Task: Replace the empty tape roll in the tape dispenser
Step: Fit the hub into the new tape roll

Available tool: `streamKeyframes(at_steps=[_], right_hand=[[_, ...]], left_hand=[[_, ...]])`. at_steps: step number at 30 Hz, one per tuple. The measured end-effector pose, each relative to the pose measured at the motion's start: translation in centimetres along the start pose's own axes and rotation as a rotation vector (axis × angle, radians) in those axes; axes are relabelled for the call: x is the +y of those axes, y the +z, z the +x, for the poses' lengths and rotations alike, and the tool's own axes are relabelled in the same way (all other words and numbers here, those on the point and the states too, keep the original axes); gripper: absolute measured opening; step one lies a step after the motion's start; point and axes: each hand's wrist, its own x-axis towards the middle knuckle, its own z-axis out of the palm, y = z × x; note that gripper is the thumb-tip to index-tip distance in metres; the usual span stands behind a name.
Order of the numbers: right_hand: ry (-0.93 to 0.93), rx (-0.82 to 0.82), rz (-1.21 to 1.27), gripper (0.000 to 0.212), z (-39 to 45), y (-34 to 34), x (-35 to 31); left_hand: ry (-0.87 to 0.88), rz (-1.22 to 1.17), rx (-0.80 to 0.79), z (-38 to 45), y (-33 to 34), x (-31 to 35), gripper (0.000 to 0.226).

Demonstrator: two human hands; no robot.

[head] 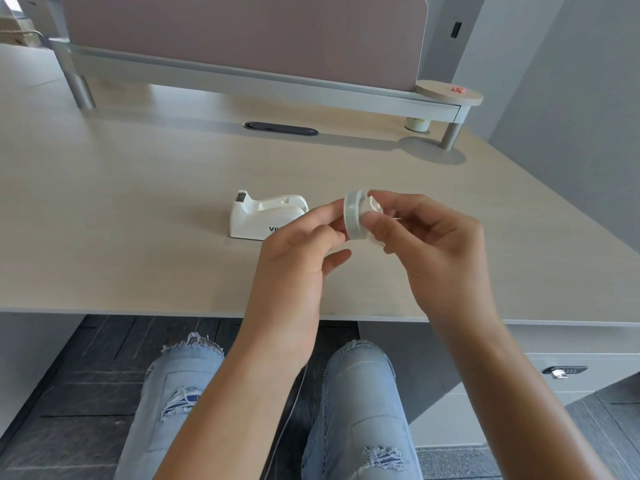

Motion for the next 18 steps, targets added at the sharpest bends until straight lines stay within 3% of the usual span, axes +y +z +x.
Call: streamKeyframes(at_steps=[7, 13, 18], right_hand=[[-0.029, -0.028, 0.071, 0.023, 0.1, -0.4, 0.4], [-0.149, -0.095, -0.007, 0.035, -1.1, -0.2, 1.5], [-0.113, -0.054, 0.135, 0.024, -1.8, 0.0, 1.1]], left_hand=[[0.040, -0.011, 0.006, -0.2, 0.3, -0.1, 0.027], [0.099, -0.044, 0.129, -0.3, 0.4, -0.8, 0.020], [0.133, -0.070, 0.111, -0.7, 0.2, -1.3, 0.017]])
